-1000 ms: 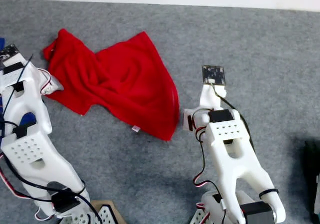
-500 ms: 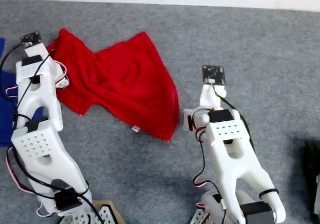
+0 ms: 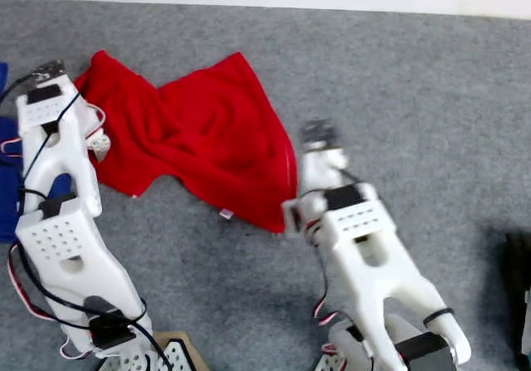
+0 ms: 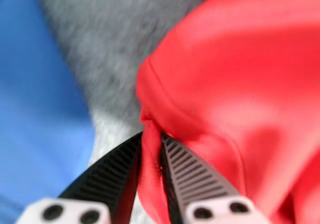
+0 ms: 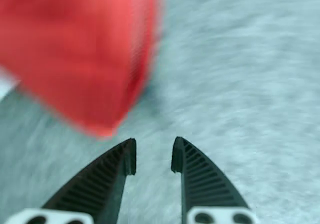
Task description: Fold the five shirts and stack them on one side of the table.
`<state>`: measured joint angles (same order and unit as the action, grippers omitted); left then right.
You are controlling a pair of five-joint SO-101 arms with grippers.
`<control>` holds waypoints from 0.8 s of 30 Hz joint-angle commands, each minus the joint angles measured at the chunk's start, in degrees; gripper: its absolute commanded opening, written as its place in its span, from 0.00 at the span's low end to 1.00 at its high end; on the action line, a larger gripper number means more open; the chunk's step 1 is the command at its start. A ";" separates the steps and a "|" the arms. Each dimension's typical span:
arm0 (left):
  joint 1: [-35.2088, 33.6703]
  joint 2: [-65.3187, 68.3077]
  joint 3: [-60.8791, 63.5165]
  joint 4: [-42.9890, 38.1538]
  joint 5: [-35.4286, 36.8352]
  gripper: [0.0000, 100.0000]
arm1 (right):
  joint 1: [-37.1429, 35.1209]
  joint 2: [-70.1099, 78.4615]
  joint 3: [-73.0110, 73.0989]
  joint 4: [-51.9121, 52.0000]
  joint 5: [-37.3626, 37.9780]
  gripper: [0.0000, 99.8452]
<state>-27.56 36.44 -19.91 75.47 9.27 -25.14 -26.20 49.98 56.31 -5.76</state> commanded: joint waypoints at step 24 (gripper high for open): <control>-3.82 -10.51 -1.19 9.23 -0.70 0.02 | -12.62 13.76 -1.80 -9.89 1.41 0.13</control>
<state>-30.64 29.14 -20.35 85.05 9.27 -36.92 -12.57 50.68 47.52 -4.70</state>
